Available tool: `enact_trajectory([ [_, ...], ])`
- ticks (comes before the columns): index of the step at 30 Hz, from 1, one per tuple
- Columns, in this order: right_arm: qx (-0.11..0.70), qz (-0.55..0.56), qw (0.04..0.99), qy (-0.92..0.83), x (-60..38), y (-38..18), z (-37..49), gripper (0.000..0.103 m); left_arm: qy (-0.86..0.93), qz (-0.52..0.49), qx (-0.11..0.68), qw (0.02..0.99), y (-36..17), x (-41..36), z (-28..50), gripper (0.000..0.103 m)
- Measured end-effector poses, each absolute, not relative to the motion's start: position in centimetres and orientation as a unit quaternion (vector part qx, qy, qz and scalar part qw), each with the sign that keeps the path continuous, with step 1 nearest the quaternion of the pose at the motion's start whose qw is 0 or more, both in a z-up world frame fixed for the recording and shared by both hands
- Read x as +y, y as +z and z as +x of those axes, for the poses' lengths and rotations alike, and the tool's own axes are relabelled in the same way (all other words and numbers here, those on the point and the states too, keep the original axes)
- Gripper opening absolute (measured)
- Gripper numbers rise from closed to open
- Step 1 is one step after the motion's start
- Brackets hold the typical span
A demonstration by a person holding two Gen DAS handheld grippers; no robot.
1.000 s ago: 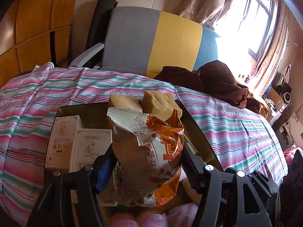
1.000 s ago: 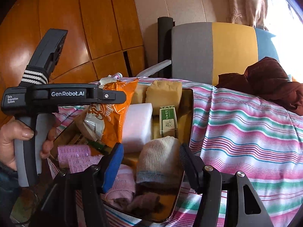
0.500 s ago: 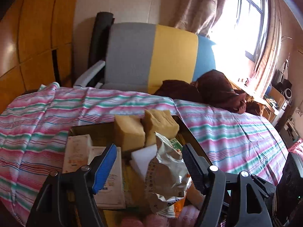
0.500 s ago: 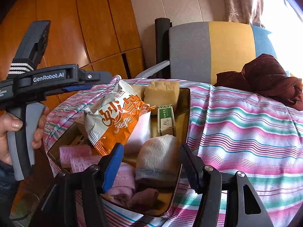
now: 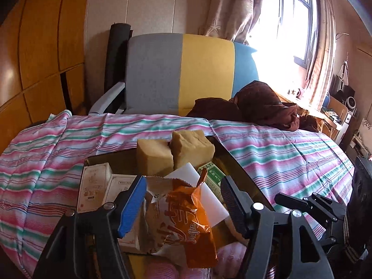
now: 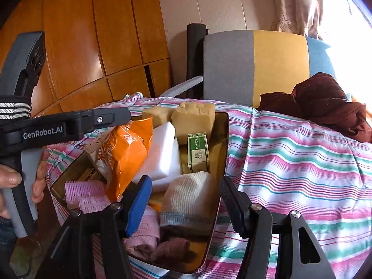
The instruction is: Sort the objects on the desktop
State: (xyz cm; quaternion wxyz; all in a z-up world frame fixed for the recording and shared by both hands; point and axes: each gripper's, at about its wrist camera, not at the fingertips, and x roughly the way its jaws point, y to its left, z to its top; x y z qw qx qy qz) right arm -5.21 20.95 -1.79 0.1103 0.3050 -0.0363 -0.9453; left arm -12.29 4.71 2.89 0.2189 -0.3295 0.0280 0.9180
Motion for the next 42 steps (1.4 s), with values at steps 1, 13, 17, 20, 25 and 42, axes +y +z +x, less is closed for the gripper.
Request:
enact_trajectory([
  [1,-0.038,0.307,0.11,-0.945,21.0,-1.9,-5.3,0.063,0.915,-0.336,0.032,0.22,2.4,4.9,-12.3,0.068],
  [13,-0.037,0.296,0.103,-0.949,21.4,-1.6,-4.4,0.063,0.921,-0.329,-0.001,0.208,0.9,4.4,-11.5,0.068],
  [17,-0.038,0.292,0.1,-0.95,21.3,-1.1,-3.7,0.066,0.935,-0.296,-0.024,0.193,2.3,3.0,-9.4,0.073],
  [20,-0.032,0.29,0.085,-0.953,20.8,-0.5,-3.1,0.069,0.945,-0.275,-0.038,0.171,3.3,1.7,-7.6,0.083],
  [25,-0.013,0.283,0.066,-0.957,19.2,0.7,-1.6,0.076,0.952,-0.27,-0.049,0.137,3.6,-0.5,-4.6,0.084],
  [42,0.028,0.266,0.028,-0.963,13.8,1.9,2.1,0.103,0.957,-0.285,-0.037,0.04,4.6,-4.3,2.2,0.083],
])
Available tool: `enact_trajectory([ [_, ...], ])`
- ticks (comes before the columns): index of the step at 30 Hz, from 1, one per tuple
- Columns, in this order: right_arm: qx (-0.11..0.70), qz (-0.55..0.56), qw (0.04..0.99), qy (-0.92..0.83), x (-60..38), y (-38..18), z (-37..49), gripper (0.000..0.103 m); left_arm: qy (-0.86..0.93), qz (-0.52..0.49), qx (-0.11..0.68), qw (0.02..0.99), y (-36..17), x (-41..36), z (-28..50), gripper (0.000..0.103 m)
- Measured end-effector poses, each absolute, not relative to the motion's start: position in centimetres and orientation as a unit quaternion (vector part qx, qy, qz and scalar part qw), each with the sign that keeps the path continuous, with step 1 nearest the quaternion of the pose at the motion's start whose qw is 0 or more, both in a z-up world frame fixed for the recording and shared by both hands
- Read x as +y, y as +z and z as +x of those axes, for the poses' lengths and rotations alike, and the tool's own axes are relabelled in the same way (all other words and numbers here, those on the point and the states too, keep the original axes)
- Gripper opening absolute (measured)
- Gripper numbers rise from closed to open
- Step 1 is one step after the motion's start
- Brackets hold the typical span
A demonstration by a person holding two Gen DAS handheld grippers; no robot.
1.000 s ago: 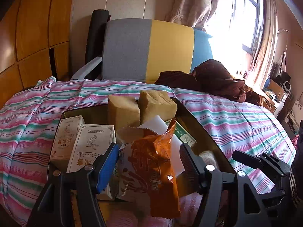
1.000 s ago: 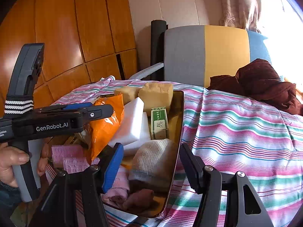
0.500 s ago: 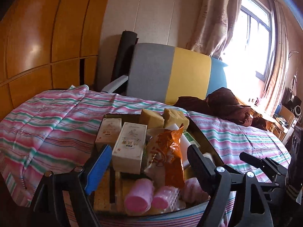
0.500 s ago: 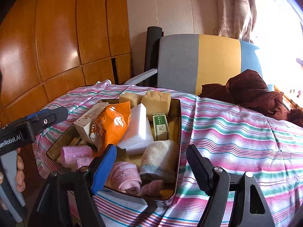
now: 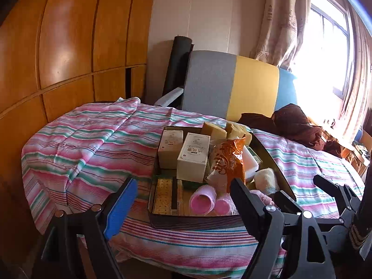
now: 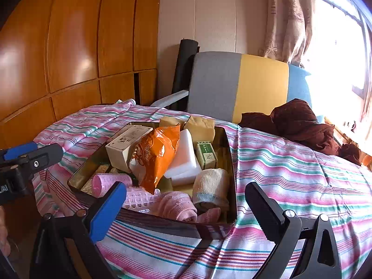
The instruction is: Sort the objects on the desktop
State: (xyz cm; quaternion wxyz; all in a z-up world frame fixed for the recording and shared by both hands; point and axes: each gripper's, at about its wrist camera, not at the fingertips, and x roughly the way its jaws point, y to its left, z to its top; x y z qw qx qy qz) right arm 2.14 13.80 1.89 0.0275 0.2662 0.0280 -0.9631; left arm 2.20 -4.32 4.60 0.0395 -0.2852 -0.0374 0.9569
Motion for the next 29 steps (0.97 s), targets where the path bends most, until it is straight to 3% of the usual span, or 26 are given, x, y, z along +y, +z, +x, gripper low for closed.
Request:
enact_trajectory([
  [4,0.036,0.274,0.036,-0.96,13.2,1.5,2.1,0.103,0.954,-0.296,-0.028,0.027,4.4,-4.7,2.0,0.066],
  [21,0.058,0.271,0.033,-0.96,12.6,0.8,2.4,0.103,0.945,-0.325,0.004,0.03,2.0,-2.2,1.2,0.062],
  [23,0.057,0.271,0.032,-0.96,12.6,0.8,2.3,0.103,0.949,-0.314,0.009,0.022,2.1,-2.2,1.4,0.061],
  [25,0.058,0.269,0.032,-0.961,12.6,0.8,2.4,0.103,0.951,-0.309,0.01,0.02,2.2,-2.3,1.5,0.052],
  [29,0.057,0.267,0.03,-0.961,12.7,0.9,2.4,0.103,0.951,-0.31,0.009,0.01,2.2,-2.7,1.3,0.05],
])
